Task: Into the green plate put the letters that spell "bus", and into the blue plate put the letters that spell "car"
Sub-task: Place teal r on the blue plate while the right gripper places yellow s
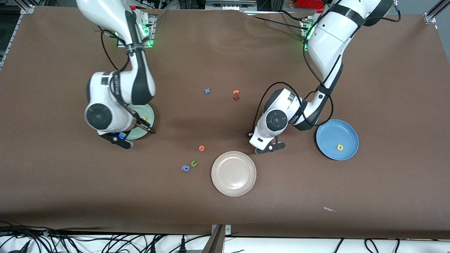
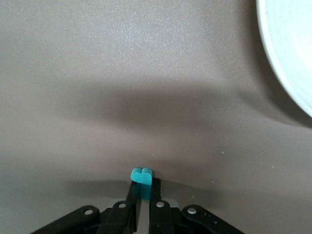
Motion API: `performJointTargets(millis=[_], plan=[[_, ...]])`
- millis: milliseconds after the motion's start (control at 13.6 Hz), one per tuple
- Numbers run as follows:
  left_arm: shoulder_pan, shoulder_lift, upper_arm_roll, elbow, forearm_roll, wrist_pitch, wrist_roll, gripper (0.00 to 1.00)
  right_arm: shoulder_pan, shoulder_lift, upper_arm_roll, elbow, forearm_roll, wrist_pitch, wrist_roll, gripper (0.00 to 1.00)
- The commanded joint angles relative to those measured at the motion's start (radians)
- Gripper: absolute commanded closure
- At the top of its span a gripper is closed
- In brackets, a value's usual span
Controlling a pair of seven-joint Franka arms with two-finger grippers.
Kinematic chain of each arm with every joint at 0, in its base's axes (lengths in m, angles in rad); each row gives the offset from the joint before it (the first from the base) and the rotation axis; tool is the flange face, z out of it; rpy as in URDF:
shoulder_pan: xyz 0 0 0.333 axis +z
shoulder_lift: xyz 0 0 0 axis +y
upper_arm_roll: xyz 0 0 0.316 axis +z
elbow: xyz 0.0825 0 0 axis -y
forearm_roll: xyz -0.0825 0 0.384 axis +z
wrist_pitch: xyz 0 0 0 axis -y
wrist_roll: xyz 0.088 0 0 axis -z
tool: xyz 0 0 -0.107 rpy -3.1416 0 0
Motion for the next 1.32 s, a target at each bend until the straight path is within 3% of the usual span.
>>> performJointTargets(millis=[0, 147, 368, 441, 515, 588, 809, 1029, 1250], plan=[[-0.004, 0.02, 0.013, 0.041, -0.009, -0.008, 0.021, 0.99, -0.002, -0.022, -0.036, -0.136, 0.021, 0.066, -0.122, 0.88], [0.019, 0.007, 0.013, 0.068, -0.003, -0.047, 0.024, 1.0, -0.022, -0.001, -0.036, -0.219, 0.023, 0.144, -0.183, 0.87], [0.056, 0.009, 0.013, 0.179, -0.003, -0.229, 0.105, 1.0, -0.045, 0.042, -0.031, -0.275, 0.072, 0.215, -0.274, 0.83], [0.074, 0.009, 0.013, 0.203, -0.003, -0.265, 0.139, 1.0, -0.047, 0.06, -0.031, -0.273, 0.077, 0.217, -0.274, 0.69], [0.103, 0.007, 0.015, 0.213, -0.002, -0.287, 0.194, 1.0, -0.047, 0.068, -0.03, -0.272, 0.084, 0.217, -0.274, 0.21], [0.127, 0.007, 0.021, 0.211, 0.001, -0.313, 0.235, 1.0, -0.042, 0.064, -0.03, -0.269, 0.086, 0.212, -0.27, 0.0], [0.217, -0.008, 0.039, 0.213, 0.104, -0.392, 0.387, 1.0, -0.037, 0.053, -0.036, -0.153, 0.084, 0.084, -0.256, 0.0], [0.303, -0.043, 0.042, 0.21, 0.109, -0.474, 0.565, 0.99, -0.038, 0.053, -0.048, 0.031, 0.084, -0.051, -0.228, 0.0], [0.331, -0.043, 0.062, 0.205, 0.133, -0.569, 0.714, 0.98, -0.036, 0.053, -0.057, 0.174, 0.068, -0.101, -0.245, 0.0]])
